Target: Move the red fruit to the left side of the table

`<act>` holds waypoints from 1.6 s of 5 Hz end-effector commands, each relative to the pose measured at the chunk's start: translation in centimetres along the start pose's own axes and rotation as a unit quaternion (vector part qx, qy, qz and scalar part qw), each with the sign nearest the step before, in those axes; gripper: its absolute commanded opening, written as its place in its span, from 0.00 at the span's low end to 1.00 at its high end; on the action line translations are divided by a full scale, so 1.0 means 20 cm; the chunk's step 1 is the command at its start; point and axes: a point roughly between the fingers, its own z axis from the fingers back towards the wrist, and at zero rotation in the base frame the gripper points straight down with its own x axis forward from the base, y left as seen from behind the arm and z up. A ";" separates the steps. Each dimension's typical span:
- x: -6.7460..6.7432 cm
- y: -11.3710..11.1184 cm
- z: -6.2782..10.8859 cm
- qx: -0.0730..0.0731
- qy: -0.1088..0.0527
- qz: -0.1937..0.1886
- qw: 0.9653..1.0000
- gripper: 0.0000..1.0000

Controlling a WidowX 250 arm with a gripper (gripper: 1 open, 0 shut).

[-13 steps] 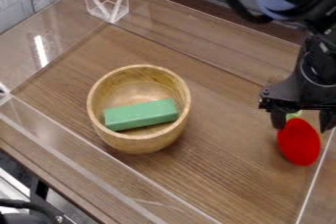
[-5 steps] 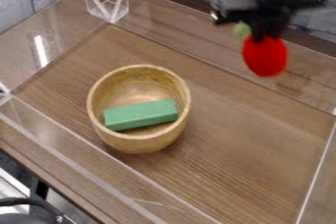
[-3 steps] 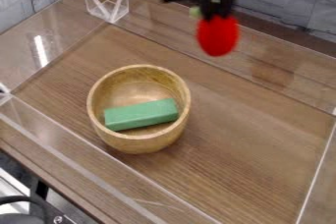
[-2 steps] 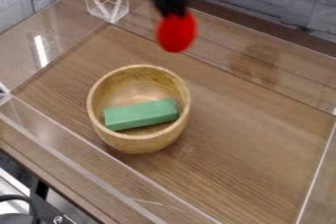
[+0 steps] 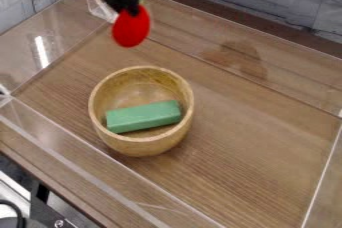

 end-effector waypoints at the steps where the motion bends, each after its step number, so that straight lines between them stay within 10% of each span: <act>1: 0.12 0.07 0.00 0.021 -0.033 -0.001 0.999 1.00; 2: 0.15 0.11 -0.06 0.046 -0.037 0.009 0.998 0.00; 4: 0.20 0.26 -0.17 0.046 -0.033 -0.037 0.998 0.00; 5: 0.25 0.32 -0.20 0.057 -0.032 -0.039 0.997 1.00; 8: 0.30 0.42 -0.28 0.074 -0.011 -0.062 0.995 1.00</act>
